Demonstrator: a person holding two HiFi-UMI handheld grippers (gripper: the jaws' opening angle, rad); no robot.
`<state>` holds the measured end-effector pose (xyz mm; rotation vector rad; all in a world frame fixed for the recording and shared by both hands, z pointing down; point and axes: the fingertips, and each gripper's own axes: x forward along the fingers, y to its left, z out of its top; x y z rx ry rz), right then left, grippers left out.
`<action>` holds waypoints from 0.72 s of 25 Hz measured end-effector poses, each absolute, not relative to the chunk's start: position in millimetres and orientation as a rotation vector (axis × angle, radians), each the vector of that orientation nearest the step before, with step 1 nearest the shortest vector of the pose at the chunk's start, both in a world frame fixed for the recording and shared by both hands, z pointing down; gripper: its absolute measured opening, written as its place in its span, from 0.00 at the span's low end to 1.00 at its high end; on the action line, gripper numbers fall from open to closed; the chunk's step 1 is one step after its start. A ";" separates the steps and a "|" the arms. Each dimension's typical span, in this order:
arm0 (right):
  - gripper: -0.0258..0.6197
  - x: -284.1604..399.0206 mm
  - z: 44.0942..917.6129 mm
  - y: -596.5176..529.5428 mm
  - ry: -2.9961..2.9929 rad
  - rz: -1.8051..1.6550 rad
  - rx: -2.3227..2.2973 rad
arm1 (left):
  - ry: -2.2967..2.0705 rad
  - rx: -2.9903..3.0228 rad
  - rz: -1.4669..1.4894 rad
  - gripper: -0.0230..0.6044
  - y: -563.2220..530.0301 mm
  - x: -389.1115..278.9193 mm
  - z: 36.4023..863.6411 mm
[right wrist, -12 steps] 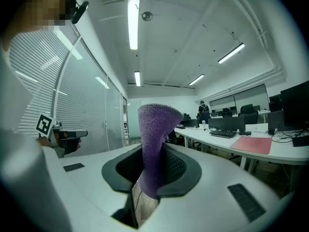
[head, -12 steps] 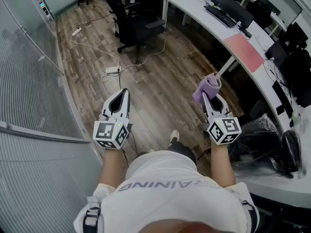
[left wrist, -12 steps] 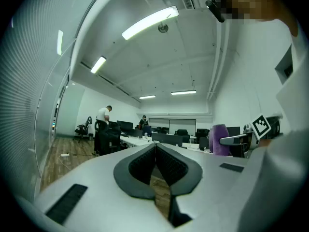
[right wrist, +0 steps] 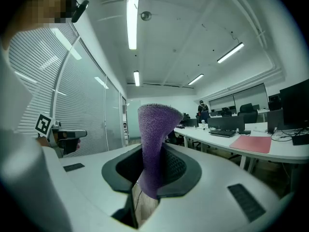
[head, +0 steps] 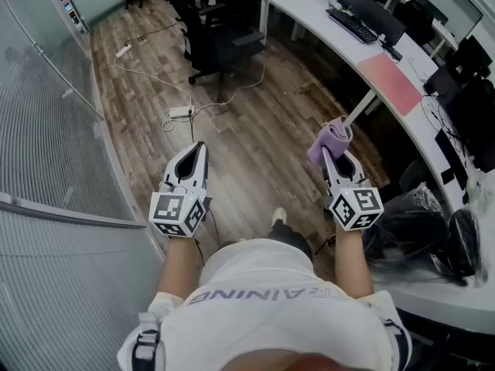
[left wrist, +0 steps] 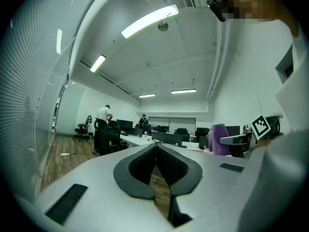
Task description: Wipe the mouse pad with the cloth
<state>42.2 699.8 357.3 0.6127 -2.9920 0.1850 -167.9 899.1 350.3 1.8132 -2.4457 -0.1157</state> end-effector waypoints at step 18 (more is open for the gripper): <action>0.19 27.4 371.5 681.1 -3.008 0.305 0.614 | -2.416 1.783 -0.075 0.09 887.6 -185.2 366.0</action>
